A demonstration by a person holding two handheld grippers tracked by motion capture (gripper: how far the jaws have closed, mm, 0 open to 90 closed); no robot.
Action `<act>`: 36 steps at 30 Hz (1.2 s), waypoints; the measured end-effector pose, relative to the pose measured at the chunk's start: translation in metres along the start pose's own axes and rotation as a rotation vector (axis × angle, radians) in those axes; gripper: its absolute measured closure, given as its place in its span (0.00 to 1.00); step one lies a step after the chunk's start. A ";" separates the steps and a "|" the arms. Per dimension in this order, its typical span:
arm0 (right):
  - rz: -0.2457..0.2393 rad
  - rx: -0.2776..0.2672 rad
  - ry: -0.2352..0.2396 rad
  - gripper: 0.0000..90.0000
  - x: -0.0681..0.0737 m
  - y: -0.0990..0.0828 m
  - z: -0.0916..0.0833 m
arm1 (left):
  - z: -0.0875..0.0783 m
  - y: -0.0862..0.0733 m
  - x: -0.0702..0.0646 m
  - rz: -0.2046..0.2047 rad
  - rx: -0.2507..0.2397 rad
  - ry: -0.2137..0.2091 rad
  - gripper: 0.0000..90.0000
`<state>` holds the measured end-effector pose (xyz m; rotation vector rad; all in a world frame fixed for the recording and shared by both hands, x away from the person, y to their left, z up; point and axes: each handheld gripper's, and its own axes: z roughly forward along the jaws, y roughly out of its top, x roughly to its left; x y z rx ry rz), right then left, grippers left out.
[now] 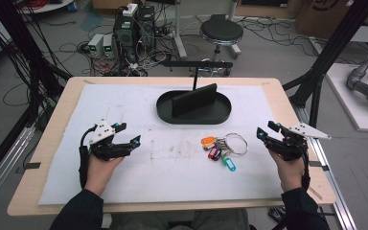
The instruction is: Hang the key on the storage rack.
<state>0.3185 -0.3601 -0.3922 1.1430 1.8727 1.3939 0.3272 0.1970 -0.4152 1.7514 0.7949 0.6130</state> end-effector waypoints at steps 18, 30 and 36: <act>-0.023 0.192 0.002 0.62 0.006 -0.022 0.025 | 0.006 -0.003 -0.003 0.030 0.030 -0.004 0.32; -0.026 0.292 0.034 0.72 -0.010 -0.027 0.063 | 0.003 -0.007 -0.005 0.018 0.033 -0.002 0.32; -0.058 0.339 0.072 0.73 -0.012 -0.028 0.079 | 0.000 -0.009 -0.006 0.017 0.034 -0.002 0.32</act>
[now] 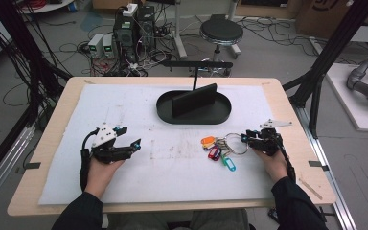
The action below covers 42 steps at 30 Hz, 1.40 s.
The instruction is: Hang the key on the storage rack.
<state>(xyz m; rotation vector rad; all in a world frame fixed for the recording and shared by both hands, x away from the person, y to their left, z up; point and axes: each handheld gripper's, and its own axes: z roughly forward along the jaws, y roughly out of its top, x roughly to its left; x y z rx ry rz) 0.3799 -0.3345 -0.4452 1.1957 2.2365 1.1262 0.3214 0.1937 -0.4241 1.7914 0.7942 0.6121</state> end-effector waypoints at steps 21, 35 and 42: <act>-0.079 0.104 0.021 0.96 0.000 0.007 0.019 | -0.005 -0.002 -0.001 -0.002 -0.005 0.005 0.32; 0.007 -0.070 0.047 0.97 -0.006 0.013 -0.012 | -0.003 -0.001 -0.002 0.001 -0.012 0.001 0.32; -0.010 -0.136 0.071 0.97 0.005 0.015 -0.025 | 0.000 0.001 -0.004 0.008 -0.011 -0.004 0.32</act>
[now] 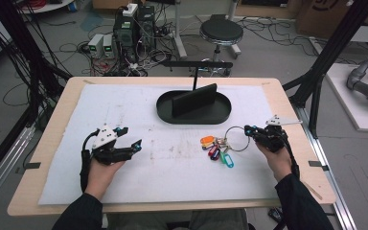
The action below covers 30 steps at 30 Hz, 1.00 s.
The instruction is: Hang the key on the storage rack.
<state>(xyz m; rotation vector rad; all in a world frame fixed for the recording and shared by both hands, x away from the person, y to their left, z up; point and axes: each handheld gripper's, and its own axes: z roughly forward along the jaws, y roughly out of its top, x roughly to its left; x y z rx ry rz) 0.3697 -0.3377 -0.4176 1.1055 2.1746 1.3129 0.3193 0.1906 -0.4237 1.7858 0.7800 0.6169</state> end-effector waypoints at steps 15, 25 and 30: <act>0.050 0.025 0.085 0.94 0.018 0.001 0.004 | 0.006 0.002 -0.003 0.007 0.002 -0.022 0.32; 0.008 0.013 0.120 0.97 0.025 0.009 0.002 | 0.005 0.004 -0.004 0.009 -0.012 -0.038 0.32; -0.006 -0.031 0.148 0.97 0.029 0.019 -0.007 | 0.005 0.007 -0.005 0.002 -0.030 -0.054 0.32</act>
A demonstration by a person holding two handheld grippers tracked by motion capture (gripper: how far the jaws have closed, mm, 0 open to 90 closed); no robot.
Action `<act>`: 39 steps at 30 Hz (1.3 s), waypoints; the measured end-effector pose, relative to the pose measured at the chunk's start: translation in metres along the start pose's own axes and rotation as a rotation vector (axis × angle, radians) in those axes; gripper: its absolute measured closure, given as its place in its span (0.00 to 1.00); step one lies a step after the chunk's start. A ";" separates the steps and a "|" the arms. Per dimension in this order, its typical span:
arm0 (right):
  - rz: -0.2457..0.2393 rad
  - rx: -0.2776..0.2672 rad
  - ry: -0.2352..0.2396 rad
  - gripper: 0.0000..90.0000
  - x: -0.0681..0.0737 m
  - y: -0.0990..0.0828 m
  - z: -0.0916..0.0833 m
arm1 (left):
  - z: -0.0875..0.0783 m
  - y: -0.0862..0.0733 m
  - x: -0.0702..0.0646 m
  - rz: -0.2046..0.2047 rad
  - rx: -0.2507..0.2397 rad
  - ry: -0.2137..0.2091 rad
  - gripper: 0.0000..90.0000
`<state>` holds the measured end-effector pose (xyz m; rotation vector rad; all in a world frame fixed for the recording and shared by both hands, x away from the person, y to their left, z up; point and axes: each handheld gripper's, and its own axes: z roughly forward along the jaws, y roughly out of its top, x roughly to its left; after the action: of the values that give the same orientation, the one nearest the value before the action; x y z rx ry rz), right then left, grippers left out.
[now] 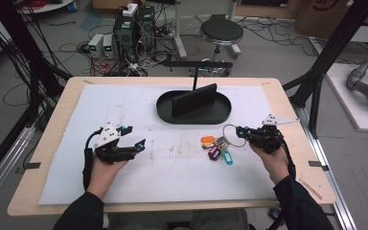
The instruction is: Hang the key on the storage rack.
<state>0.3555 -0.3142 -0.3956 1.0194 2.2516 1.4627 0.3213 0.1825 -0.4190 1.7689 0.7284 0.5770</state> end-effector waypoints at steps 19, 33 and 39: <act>-0.075 -0.096 0.139 0.97 0.025 0.037 -0.013 | 0.024 0.027 -0.018 -0.005 -0.058 -0.240 0.32; -0.156 -0.111 0.256 0.97 0.062 0.056 -0.006 | 0.037 0.050 -0.039 -0.007 -0.098 -0.377 0.35; -0.187 -0.104 0.303 0.97 0.077 0.059 -0.002 | 0.040 0.056 -0.050 0.011 -0.104 -0.397 0.32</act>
<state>0.3233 -0.2486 -0.3312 0.5693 2.3638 1.7249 0.3250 0.1079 -0.3792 1.7207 0.4061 0.2514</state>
